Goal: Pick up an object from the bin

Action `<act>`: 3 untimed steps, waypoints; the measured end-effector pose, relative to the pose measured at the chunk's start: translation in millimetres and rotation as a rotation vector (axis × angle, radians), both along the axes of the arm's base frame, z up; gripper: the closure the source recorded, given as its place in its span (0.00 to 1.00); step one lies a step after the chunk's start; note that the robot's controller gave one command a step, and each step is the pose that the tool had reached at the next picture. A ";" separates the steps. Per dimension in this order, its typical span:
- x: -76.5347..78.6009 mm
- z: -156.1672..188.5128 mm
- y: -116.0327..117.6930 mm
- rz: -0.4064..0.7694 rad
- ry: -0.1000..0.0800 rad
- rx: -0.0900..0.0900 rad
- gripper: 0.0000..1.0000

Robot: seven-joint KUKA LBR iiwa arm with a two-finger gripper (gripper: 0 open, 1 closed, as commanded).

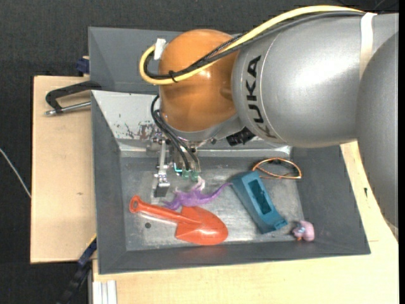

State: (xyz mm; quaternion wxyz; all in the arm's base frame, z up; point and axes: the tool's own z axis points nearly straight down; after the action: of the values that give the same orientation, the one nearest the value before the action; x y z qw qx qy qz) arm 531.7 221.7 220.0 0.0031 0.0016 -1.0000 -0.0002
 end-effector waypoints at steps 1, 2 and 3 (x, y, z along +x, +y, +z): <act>2.0 4.1 -1.1 -0.003 -0.008 0.002 0.00; -3.6 -40.2 -29.4 0.058 -0.013 0.004 0.00; -14.7 -75.3 -32.7 0.250 -0.005 0.000 0.00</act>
Offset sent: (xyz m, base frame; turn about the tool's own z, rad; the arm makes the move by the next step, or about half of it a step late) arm -0.0127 -0.0690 -0.1000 -0.1237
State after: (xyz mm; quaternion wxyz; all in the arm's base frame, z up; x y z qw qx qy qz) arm 517.0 188.9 144.7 0.0005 0.1263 -0.9920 0.0004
